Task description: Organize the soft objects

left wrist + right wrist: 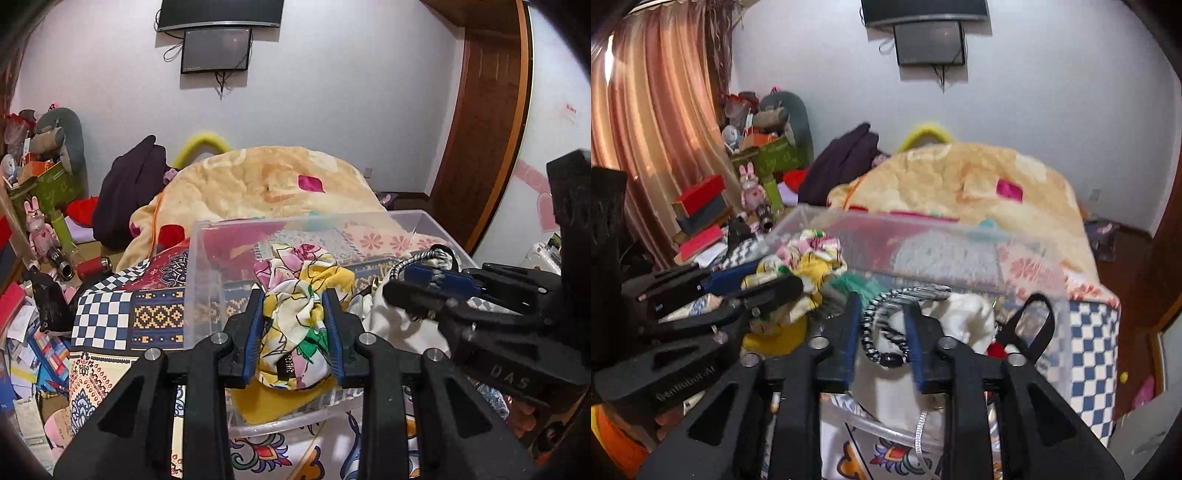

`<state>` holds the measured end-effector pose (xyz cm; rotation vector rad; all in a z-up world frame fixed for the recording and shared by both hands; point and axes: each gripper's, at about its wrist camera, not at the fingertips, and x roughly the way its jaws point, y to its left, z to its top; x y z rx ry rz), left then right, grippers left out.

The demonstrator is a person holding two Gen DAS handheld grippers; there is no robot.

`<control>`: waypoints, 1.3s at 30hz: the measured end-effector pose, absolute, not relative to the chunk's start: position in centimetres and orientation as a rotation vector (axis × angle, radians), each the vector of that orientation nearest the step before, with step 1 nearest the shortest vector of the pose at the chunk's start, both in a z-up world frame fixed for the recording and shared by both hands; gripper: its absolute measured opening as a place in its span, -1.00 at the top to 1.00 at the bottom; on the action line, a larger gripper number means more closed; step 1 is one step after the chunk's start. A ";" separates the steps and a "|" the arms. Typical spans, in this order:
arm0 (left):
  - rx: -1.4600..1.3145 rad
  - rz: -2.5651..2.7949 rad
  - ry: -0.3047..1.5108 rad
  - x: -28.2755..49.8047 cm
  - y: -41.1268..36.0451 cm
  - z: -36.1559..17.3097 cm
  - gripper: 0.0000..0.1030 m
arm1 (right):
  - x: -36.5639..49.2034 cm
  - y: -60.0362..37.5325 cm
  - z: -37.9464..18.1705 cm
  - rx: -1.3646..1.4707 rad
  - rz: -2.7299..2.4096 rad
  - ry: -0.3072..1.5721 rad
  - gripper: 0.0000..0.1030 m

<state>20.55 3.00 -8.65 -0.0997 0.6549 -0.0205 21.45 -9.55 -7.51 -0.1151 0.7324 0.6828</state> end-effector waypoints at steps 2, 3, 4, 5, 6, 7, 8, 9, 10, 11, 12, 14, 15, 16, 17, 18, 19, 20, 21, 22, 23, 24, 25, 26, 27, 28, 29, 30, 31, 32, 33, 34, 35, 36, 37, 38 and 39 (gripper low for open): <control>-0.090 -0.018 0.653 20.5 2.8 -8.7 0.26 | 21.1 -9.9 -7.8 -0.123 0.685 0.734 0.27; -0.083 -0.018 0.653 20.4 2.7 -8.8 0.22 | 21.0 -10.1 -7.8 -0.125 0.689 0.735 0.15; -0.075 -0.018 0.652 20.3 2.6 -8.9 0.15 | 20.9 -10.2 -7.7 -0.127 0.692 0.736 0.09; -0.069 -0.018 0.653 20.3 2.4 -8.9 0.08 | 20.6 -10.3 -7.6 -0.132 0.696 0.734 0.02; -0.060 -0.016 0.653 20.2 2.3 -9.0 0.04 | 20.6 -10.4 -7.6 -0.138 0.697 0.733 -0.04; -0.052 -0.014 0.651 20.0 2.2 -9.0 -0.01 | 20.1 -10.5 -7.5 -0.151 0.699 0.731 -0.07; -0.045 -0.012 0.647 19.9 2.1 -9.0 -0.05 | 20.2 -10.4 -7.4 -0.157 0.700 0.731 -0.12; -0.038 -0.008 0.641 19.7 2.0 -8.9 -0.06 | 19.9 -10.6 -7.3 -0.166 0.699 0.726 -0.14; -0.036 -0.007 0.635 19.5 2.0 -8.7 -0.07 | 19.7 -10.7 -7.2 -0.168 0.700 0.721 -0.14; -0.038 -0.009 0.629 19.2 2.0 -8.5 -0.09 | 19.4 -10.8 -7.1 -0.170 0.701 0.717 -0.15; -0.045 -0.013 0.623 18.9 2.1 -8.4 -0.10 | 19.4 -11.0 -7.0 -0.170 0.701 0.714 -0.15; -0.067 -0.027 0.613 18.3 2.2 -7.9 -0.11 | 19.0 -11.3 -6.6 -0.172 0.699 0.703 -0.15; -0.076 -0.033 0.606 17.9 2.3 -7.6 -0.11 | 18.7 -11.6 -6.3 -0.172 0.699 0.694 -0.16; -0.083 -0.035 0.596 17.5 2.3 -7.3 -0.11 | 18.4 -11.8 -6.1 -0.175 0.696 0.685 -0.16; -0.088 -0.038 0.583 17.0 2.3 -6.9 -0.11 | 18.4 -12.1 -5.9 -0.177 0.693 0.675 -0.16; -0.091 -0.042 0.568 16.4 2.3 -6.4 -0.11 | 18.0 -12.4 -5.4 -0.177 0.685 0.658 -0.16; -0.092 -0.045 0.552 16.0 2.3 -5.9 -0.11 | 17.9 -12.6 -5.2 -0.175 0.682 0.648 -0.16; -0.092 -0.048 0.536 15.5 2.2 -5.3 -0.13 | 17.6 -12.9 -4.7 -0.168 0.680 0.632 -0.16; -0.093 -0.054 0.519 14.9 2.1 -4.6 -0.15 | 17.3 -13.3 -3.9 -0.147 0.686 0.615 -0.17; -0.092 -0.056 0.499 14.4 2.0 -3.9 -0.19 | 17.1 -13.5 -3.4 -0.131 0.693 0.606 -0.17; -0.091 -0.055 0.478 13.8 2.0 -3.2 -0.24 | 16.7 -13.8 -2.6 -0.114 0.699 0.587 -0.17; -0.088 -0.051 0.452 13.2 1.8 -2.4 -0.26 | 16.5 -14.0 -2.1 -0.105 0.698 0.570 -0.17; -0.087 -0.051 0.429 12.5 1.8 -1.6 -0.27 | 16.1 -14.3 -1.2 -0.093 0.694 0.541 -0.17; -0.086 -0.052 0.407 12.0 1.8 -0.9 -0.29 | 15.6 -14.6 -0.2 -0.081 0.693 0.511 -0.17; -0.086 -0.052 0.385 11.3 1.8 -0.1 -0.32 | 15.2 -14.9 0.6 -0.069 0.694 0.484 -0.18; -0.086 -0.051 0.364 10.7 1.8 0.6 -0.38 | 14.8 -15.1 1.1 -0.062 0.691 0.462 -0.19; -0.088 -0.048 0.343 10.1 1.8 1.3 -0.44 | 14.2 -15.4 2.0 -0.054 0.681 0.429 -0.28; -0.087 -0.044 0.315 9.3 1.7 2.1 -0.46 | 13.8 -15.6 2.5 -0.048 0.674 0.407 -0.38; -0.084 -0.043 0.298 8.8 1.7 2.6 -0.48 | 13.2 -15.9 3.2 -0.039 0.664 0.374 -0.40; -0.078 -0.038 0.281 8.2 1.7 3.2 -0.49 | 12.7 -16.2 3.9 -0.029 0.661 0.347 -0.41; -0.073 -0.034 0.259 7.5 1.6 3.9 -0.52 | 12.2 -16.5 4.5 -0.023 0.661 0.328 -0.41; -0.071 -0.032 0.246 7.1 1.5 4.4 -0.60 | 11.8 -16.6 4.8 -0.020 0.659 0.314 -0.41; -0.069 -0.031 0.233 6.6 1.4 4.8 -0.69 | 11.3 -16.7 5.2 -0.017 0.654 0.296 -0.42; -0.067 -0.030 0.221 6.0 1.3 5.1 -0.71 | 10.9 -16.9 5.5 -0.014 0.648 0.282 -0.47; -0.062 -0.027 0.208 5.5 1.2 5.4 -0.73 | 10.4 -17.0 5.8 -0.010 0.645 0.265 -0.52; -0.056 -0.023 0.197 5.1 1.0 5.7 -0.75 | 9.9 -17.2 6.0 -0.006 0.640 0.248 -0.62; -0.049 -0.018 0.186 4.7 0.9 6.0 -0.78 | 9.4 -17.4 6.1 -0.003 0.636 0.236 -0.64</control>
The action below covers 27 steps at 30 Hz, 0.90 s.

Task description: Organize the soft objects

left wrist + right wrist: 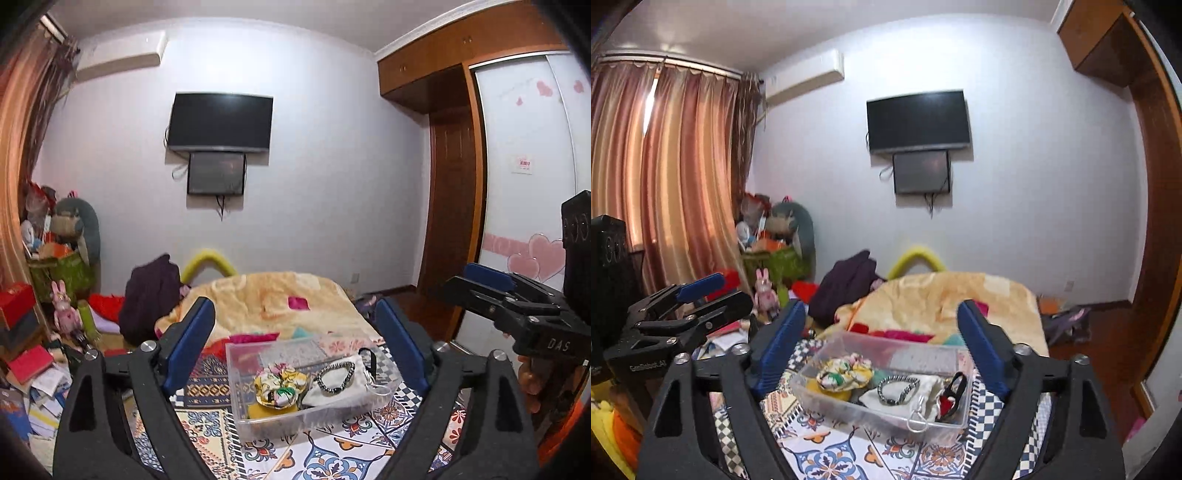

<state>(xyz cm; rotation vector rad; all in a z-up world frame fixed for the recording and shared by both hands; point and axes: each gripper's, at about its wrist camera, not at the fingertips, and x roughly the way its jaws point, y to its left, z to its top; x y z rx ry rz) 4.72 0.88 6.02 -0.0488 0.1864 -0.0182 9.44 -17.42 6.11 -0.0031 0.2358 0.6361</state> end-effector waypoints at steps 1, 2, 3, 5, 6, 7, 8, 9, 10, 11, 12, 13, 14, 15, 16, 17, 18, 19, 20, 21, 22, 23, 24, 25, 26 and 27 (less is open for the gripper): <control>-0.046 -0.016 0.180 4.4 0.8 6.3 -0.90 | 9.3 -17.4 6.1 -0.003 0.634 0.230 -0.64; -0.048 -0.016 0.176 4.2 0.7 6.3 -0.97 | 9.1 -17.4 6.2 -0.004 0.632 0.226 -0.64; -0.051 -0.018 0.170 3.9 0.7 6.5 -0.97 | 9.0 -17.4 6.1 -0.003 0.630 0.224 -0.65; -0.048 -0.017 0.158 3.4 0.5 6.6 -0.98 | 8.5 -17.5 6.1 -0.002 0.622 0.217 -0.78; -0.049 -0.013 0.148 3.1 0.4 6.7 -0.99 | 8.3 -17.5 6.1 -0.002 0.614 0.208 -0.91; -0.051 -0.011 0.144 2.9 0.5 6.7 -1.00 | 8.3 -17.5 6.0 0.001 0.607 0.200 -0.97; -0.053 -0.011 0.143 2.7 0.5 6.8 -1.00 | 8.1 -17.6 6.0 0.004 0.599 0.189 -1.00; -0.053 -0.012 0.143 2.7 0.5 6.8 -1.00 | 8.1 -17.7 6.0 0.005 0.599 0.186 -1.00; -0.052 -0.012 0.143 2.7 0.5 6.8 -1.00 | 8.1 -17.7 6.0 0.008 0.601 0.185 -1.00; -0.050 -0.010 0.144 2.7 0.4 6.8 -1.00 | 8.0 -17.9 6.0 0.011 0.602 0.185 -1.00; -0.046 -0.008 0.145 2.6 0.4 6.8 -1.00 | 8.0 -17.9 5.9 0.013 0.600 0.185 -1.00; -0.044 -0.008 0.145 2.7 0.4 6.7 -1.00 | 8.0 -18.0 5.9 0.014 0.598 0.186 -1.00; -0.043 -0.008 0.144 2.6 0.3 6.8 -1.00 | 8.1 -17.9 5.9 0.013 0.596 0.186 -1.00; -0.040 -0.008 0.143 2.5 0.2 6.7 -1.00 | 8.0 -18.0 6.0 0.013 0.595 0.186 -1.00; -0.038 -0.008 0.142 2.5 0.2 6.7 -1.00 | 7.9 -18.0 6.0 0.013 0.595 0.185 -1.00; -0.035 -0.008 0.140 2.4 0.1 6.7 -1.00 | 8.0 -18.0 6.0 0.012 0.594 0.184 -1.00; -0.031 -0.008 0.140 2.4 0.0 6.7 -1.00 | 8.0 -18.0 5.9 0.012 0.593 0.183 -1.00; -0.029 -0.009 0.141 2.4 -0.1 6.6 -1.00 | 7.9 -18.1 5.9 0.011 0.591 0.181 -1.00; -0.028 -0.011 0.143 2.4 -0.2 6.6 -1.00 | 7.6 -18.2 5.8 0.010 0.590 0.180 -1.00; -0.027 -0.012 0.144 2.4 -0.2 6.6 -1.00 | 7.7 -18.2 5.8 0.010 0.591 0.180 -1.00; -0.028 -0.012 0.145 2.4 -0.2 6.6 -1.00 | 7.6 -18.2 5.8 0.010 0.591 0.180 -1.00; -0.030 -0.011 0.146 2.4 -0.1 6.6 -1.00 | 7.6 -18.2 5.8 0.009 0.589 0.178 -1.00; -0.031 -0.013 0.146 2.4 -0.1 6.6 -1.00 | 7.6 -18.2 5.9 0.009 0.588 0.177 -1.00; -0.033 -0.014 0.147 2.4 -0.1 6.6 -1.00 | 7.6 -18.3 5.9 0.010 0.589 0.177 -1.00; -0.034 -0.014 0.146 2.5 -0.1 6.6 -1.00 | 7.6 -18.4 5.8 0.011 0.590 0.176 -1.00; -0.033 -0.014 0.146 2.4 -0.1 6.6 -1.00 | 7.5 -18.5 5.8 0.011 0.590 0.174 -1.00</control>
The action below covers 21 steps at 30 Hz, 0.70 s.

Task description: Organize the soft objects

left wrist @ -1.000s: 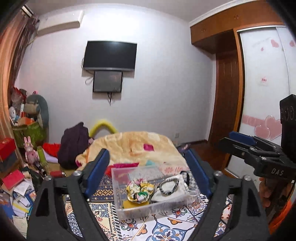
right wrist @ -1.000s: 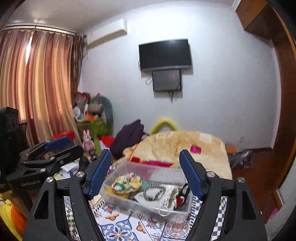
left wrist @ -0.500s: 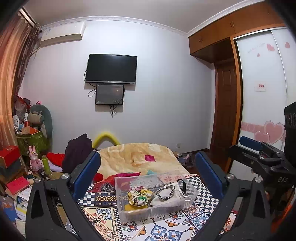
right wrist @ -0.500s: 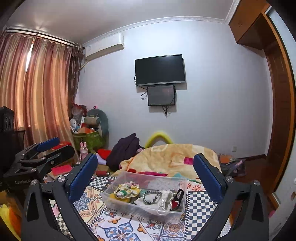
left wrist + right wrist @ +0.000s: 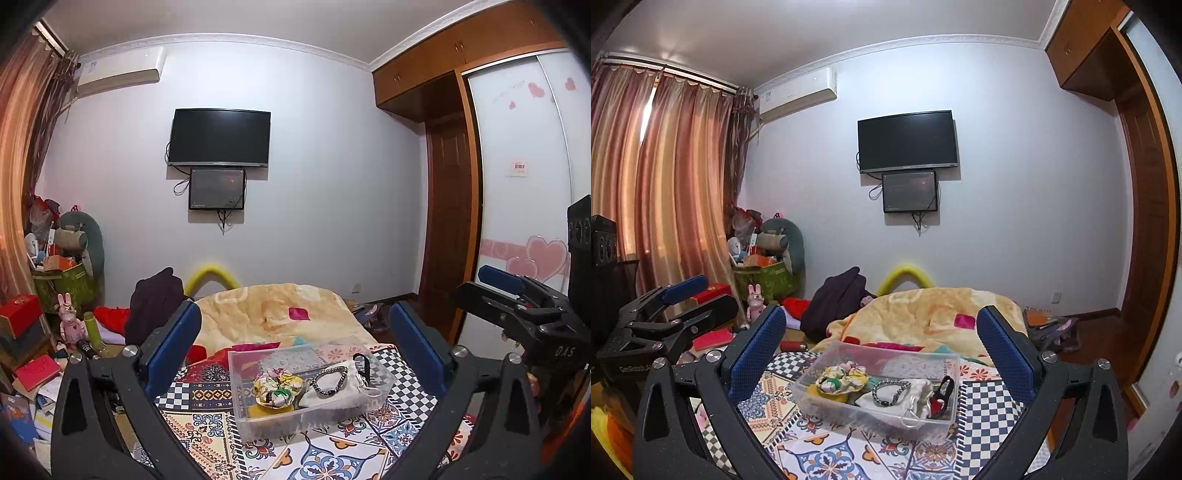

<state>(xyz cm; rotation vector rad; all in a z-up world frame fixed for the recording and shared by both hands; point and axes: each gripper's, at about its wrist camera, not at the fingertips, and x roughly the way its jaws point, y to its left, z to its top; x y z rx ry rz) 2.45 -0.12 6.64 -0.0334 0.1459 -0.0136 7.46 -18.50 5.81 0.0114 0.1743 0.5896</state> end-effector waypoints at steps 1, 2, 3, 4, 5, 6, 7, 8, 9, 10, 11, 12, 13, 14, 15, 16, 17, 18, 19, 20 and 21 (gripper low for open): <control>-0.032 -0.014 0.147 2.5 -0.1 6.6 -1.00 | 7.4 -18.6 5.8 0.012 0.589 0.173 -1.00; -0.031 -0.015 0.147 2.5 -0.1 6.7 -1.00 | 7.4 -18.6 5.9 0.013 0.590 0.172 -1.00; -0.031 -0.015 0.146 2.4 -0.1 6.7 -1.00 | 7.4 -18.6 5.8 0.013 0.591 0.171 -1.00; -0.031 -0.015 0.146 2.4 -0.1 6.7 -1.00 | 7.3 -18.7 5.9 0.013 0.591 0.170 -1.00; -0.029 -0.015 0.145 2.4 -0.1 6.6 -1.00 | 7.3 -18.7 5.8 0.014 0.592 0.168 -1.00; -0.028 -0.015 0.145 2.4 -0.1 6.6 -1.00 | 7.3 -18.7 5.8 0.014 0.593 0.168 -1.00; -0.026 -0.015 0.145 2.4 -0.1 6.6 -1.00 | 7.3 -18.7 5.9 0.014 0.596 0.167 -1.00; -0.025 -0.015 0.145 2.4 -0.2 6.6 -1.00 | 7.2 -18.7 5.9 0.012 0.596 0.166 -1.00; -0.023 -0.014 0.144 2.4 -0.2 6.5 -1.00 | 7.2 -18.7 5.9 0.011 0.594 0.164 -1.00; -0.022 -0.014 0.143 2.4 -0.3 6.6 -1.00 | 7.2 -18.7 5.9 0.009 0.593 0.163 -1.00; -0.023 -0.015 0.143 2.4 -0.3 6.5 -1.00 | 7.1 -18.7 6.0 0.009 0.592 0.162 -1.00; -0.023 -0.016 0.144 2.3 -0.4 6.5 -1.00 | 7.1 -18.8 5.9 0.011 0.593 0.162 -1.00; -0.023 -0.016 0.145 2.3 -0.4 6.5 -1.00 | 7.1 -18.8 6.0 0.012 0.594 0.163 -1.00; -0.022 -0.015 0.146 2.3 -0.4 6.5 -1.00 | 7.1 -18.7 5.9 0.011 0.592 0.163 -1.00; -0.023 -0.016 0.146 2.3 -0.4 6.5 -1.00 | 7.2 -18.7 5.9 0.010 0.593 0.164 -1.00; -0.025 -0.017 0.146 2.3 -0.4 6.5 -1.00 | 7.2 -18.7 5.9 0.011 0.594 0.164 -1.00; -0.026 -0.019 0.146 2.3 -0.4 6.5 -1.00 | 7.2 -18.8 6.0 0.012 0.594 0.164 -1.00; -0.027 -0.019 0.145 2.3 -0.4 6.4 -1.00 | 7.1 -18.8 5.9 0.012 0.594 0.164 -1.00; -0.028 -0.018 0.145 2.3 -0.4 6.4 -1.00 | 7.1 -18.8 6.0 0.013 0.594 0.164 -1.00; -0.029 -0.019 0.145 2.3 -0.4 6.4 -1.00 | 7.1 -18.8 5.9 0.012 0.594 0.165 -1.00; -0.028 -0.020 0.146 2.3 -0.4 6.4 -1.00 | 7.0 -18.8 6.0 0.011 0.593 0.165 -1.00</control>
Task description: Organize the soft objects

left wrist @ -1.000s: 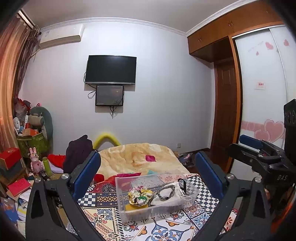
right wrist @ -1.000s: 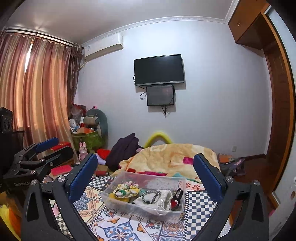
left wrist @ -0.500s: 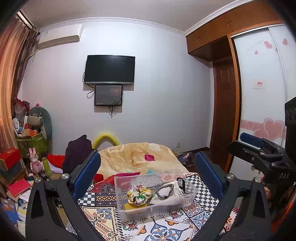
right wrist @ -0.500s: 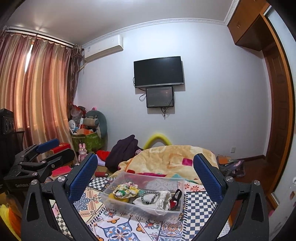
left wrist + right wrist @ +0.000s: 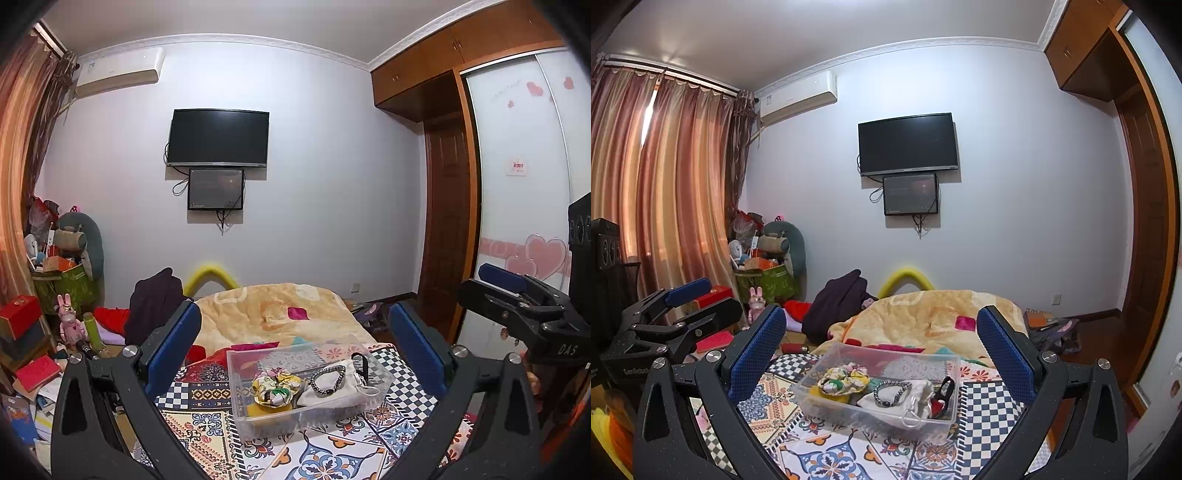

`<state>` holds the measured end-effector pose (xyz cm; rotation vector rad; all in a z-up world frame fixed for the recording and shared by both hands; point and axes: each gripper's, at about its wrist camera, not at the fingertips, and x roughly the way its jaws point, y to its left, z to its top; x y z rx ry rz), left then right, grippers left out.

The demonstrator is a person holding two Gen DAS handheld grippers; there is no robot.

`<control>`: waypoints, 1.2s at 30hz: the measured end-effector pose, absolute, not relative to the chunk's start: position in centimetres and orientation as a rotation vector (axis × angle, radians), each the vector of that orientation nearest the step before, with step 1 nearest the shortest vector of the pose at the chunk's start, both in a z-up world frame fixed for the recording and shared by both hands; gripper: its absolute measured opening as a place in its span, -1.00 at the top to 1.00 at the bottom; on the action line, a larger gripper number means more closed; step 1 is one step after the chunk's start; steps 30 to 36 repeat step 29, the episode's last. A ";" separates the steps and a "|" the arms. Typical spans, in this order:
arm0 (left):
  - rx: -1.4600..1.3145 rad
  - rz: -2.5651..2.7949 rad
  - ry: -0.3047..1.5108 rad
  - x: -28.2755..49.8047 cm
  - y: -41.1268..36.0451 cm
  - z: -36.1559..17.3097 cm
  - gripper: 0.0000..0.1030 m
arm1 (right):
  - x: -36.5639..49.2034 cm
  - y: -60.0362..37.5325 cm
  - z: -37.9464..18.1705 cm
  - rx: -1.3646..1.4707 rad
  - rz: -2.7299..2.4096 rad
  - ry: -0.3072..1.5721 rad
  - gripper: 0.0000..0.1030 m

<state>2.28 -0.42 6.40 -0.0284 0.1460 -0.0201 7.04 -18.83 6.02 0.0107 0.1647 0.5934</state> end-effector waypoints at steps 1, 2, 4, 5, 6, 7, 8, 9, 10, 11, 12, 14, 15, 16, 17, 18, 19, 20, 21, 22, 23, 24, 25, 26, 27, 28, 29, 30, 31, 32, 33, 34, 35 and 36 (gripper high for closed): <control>-0.027 -0.020 0.147 2.3 -0.5 6.4 -1.00 | 7.0 -18.8 6.1 0.010 0.593 0.164 -1.00; -0.026 -0.021 0.148 2.3 -0.5 6.3 -1.00 | 6.9 -18.8 6.1 0.010 0.592 0.165 -1.00; -0.025 -0.022 0.151 2.4 -0.5 6.3 -1.00 | 6.8 -18.8 6.2 0.009 0.592 0.167 -1.00; -0.026 -0.023 0.153 2.4 -0.5 6.2 -1.00 | 6.8 -18.8 6.3 0.008 0.590 0.167 -1.00; -0.028 -0.025 0.154 2.4 -0.4 6.2 -1.00 | 6.8 -18.9 6.4 0.008 0.589 0.167 -1.00; -0.030 -0.027 0.154 2.4 -0.4 6.2 -1.00 | 6.7 -18.9 6.4 0.007 0.588 0.167 -1.00; -0.031 -0.029 0.155 2.4 -0.4 6.2 -1.00 | 6.7 -18.9 6.4 0.008 0.588 0.167 -1.00; -0.033 -0.032 0.156 2.4 -0.4 6.1 -1.00 | 6.8 -18.9 6.4 0.008 0.589 0.167 -1.00; -0.036 -0.035 0.156 2.4 -0.3 6.1 -1.00 | 6.7 -18.8 6.5 0.008 0.588 0.167 -1.00; -0.037 -0.035 0.156 2.4 -0.4 6.2 -1.00 | 6.8 -18.8 6.3 0.007 0.588 0.167 -1.00; -0.038 -0.039 0.158 2.5 -0.4 6.1 -1.00 | 6.9 -18.9 6.4 0.007 0.588 0.168 -1.00; -0.038 -0.042 0.161 2.5 -0.4 6.1 -1.00 | 6.9 -18.9 6.3 0.007 0.589 0.168 -1.00; -0.036 -0.038 0.160 2.5 -0.4 6.2 -1.00 | 6.9 -18.9 6.4 0.006 0.589 0.169 -1.00; -0.033 -0.036 0.160 2.5 -0.4 6.2 -1.00 | 6.9 -18.9 6.4 0.005 0.589 0.169 -1.00; -0.032 -0.036 0.160 2.5 -0.4 6.2 -1.00 | 7.0 -18.9 6.3 0.003 0.588 0.170 -1.00; -0.031 -0.036 0.160 2.5 -0.4 6.2 -1.00 | 7.0 -18.9 6.4 0.001 0.587 0.170 -1.00; -0.032 -0.036 0.162 2.4 -0.4 6.2 -1.00 | 7.0 -18.9 6.4 0.001 0.586 0.170 -1.00; -0.033 -0.038 0.162 2.4 -0.5 6.2 -1.00 | 7.0 -18.9 6.4 0.001 0.586 0.171 -1.00; -0.034 -0.040 0.164 2.4 -0.5 6.2 -1.00 | 7.0 -18.9 6.4 0.001 0.585 0.170 -1.00; -0.035 -0.041 0.166 2.4 -0.5 6.2 -1.00 | 7.1 -18.9 6.4 0.001 0.584 0.170 -1.00; -0.036 -0.041 0.168 2.4 -0.4 6.2 -1.00 | 7.1 -18.9 6.4 0.001 0.584 0.171 -1.00; -0.038 -0.042 0.169 2.4 -0.4 6.2 -1.00 | 7.1 -18.9 6.4 0.001 0.583 0.172 -1.00; -0.038 -0.043 0.171 2.4 -0.4 6.2 -1.00 | 7.1 -18.9 6.4 0.001 0.582 0.172 -1.00; -0.039 -0.046 0.173 2.5 -0.4 6.2 -1.00 | 7.1 -18.9 6.4 0.001 0.582 0.173 -1.00; -0.041 -0.047 0.175 2.5 -0.4 6.2 -1.00 | 7.1 -18.9 6.4 0.000 0.582 0.173 -1.00; -0.043 -0.048 0.177 2.5 -0.4 6.2 -1.00 | 7.1 -18.9 6.3 0.000 0.582 0.172 -1.00; -0.043 -0.049 0.180 2.6 -0.4 6.2 -1.00 | 7.1 -18.9 6.4 0.000 0.581 0.171 -1.00; -0.043 -0.049 0.180 2.6 -0.4 6.2 -1.00 | 7.1 -18.9 6.4 0.000 0.581 0.171 -1.00; -0.043 -0.049 0.180 2.6 -0.4 6.2 -1.00 | 7.1 -18.9 6.4 0.000 0.581 0.171 -1.00; -0.043 -0.049 0.180 2.6 -0.4 6.2 -1.00 | 7.1 -18.9 6.4 0.000 0.581 0.171 -1.00; -0.043 -0.049 0.180 2.6 -0.4 6.2 -1.00 | 7.1 -18.9 6.4 0.000 0.581 0.171 -1.00; -0.043 -0.049 0.180 2.6 -0.4 6.2 -1.00 | 7.1 -18.9 6.4 0.000 0.581 0.171 -1.00; -0.043 -0.049 0.180 2.6 -0.4 6.2 -1.00 | 7.1 -18.9 6.4 0.000 0.581 0.171 -1.00; -0.043 -0.049 0.180 2.6 -0.4 6.2 -1.00 | 7.1 -18.9 6.4 0.000 0.581 0.171 -1.00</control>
